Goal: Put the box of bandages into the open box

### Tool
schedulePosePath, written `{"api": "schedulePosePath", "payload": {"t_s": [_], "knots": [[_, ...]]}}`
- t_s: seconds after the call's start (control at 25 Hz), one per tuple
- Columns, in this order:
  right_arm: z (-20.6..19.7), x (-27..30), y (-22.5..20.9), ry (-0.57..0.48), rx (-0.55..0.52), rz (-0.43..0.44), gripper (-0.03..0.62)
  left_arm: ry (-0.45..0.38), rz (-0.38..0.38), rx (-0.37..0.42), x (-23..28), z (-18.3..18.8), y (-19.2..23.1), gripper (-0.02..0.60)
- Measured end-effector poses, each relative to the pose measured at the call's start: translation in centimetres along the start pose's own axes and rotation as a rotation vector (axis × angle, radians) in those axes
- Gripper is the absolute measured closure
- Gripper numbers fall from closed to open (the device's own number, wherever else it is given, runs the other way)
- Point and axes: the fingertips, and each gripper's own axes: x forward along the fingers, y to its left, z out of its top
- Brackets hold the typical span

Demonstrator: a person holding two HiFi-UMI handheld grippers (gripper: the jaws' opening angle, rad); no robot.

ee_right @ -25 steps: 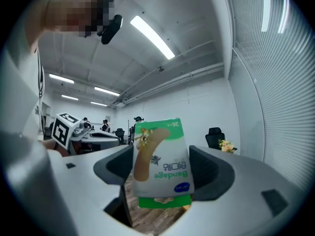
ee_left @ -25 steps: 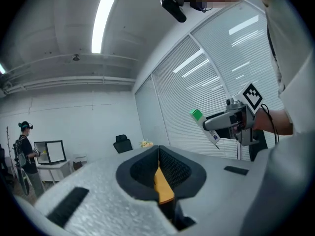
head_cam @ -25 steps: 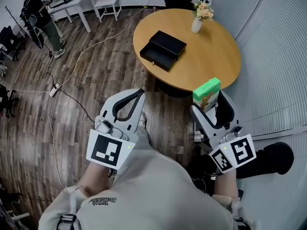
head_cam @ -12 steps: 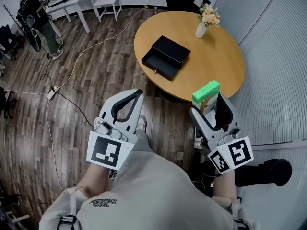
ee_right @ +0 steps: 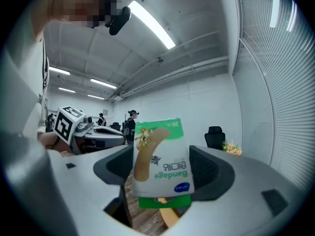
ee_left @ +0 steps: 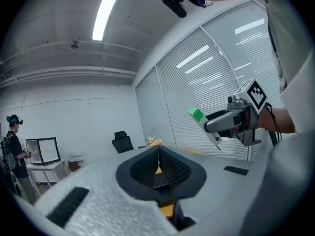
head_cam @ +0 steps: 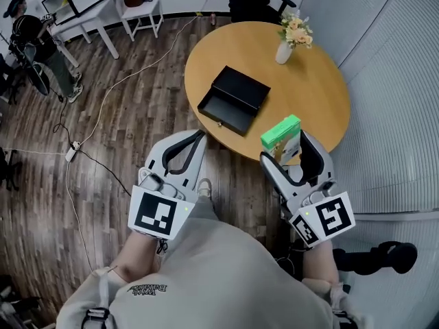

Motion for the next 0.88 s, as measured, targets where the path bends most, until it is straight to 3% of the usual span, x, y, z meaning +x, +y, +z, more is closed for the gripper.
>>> {"api": "schedulePosePath", "payload": {"t_s": [0.16, 0.4, 0.88], "knots": [[-0.3, 0.8, -0.7, -0.007, -0.008, -0.020, 0.260, -0.013, -0.038, 0.029, 1.7, -0.2, 0.0, 0.558], [1.8, 7.3, -3.2, 0.025, -0.011, -0.068, 0.260, -0.002, -0.088, 0.003, 6.0, 0.0, 6.6, 0.558], [0.4, 15.3, -5.0, 0.066, -0.023, -0.147, 0.260, 0.003, -0.154, 0.003, 10.8, -3.1, 13.5, 0.559]]}}
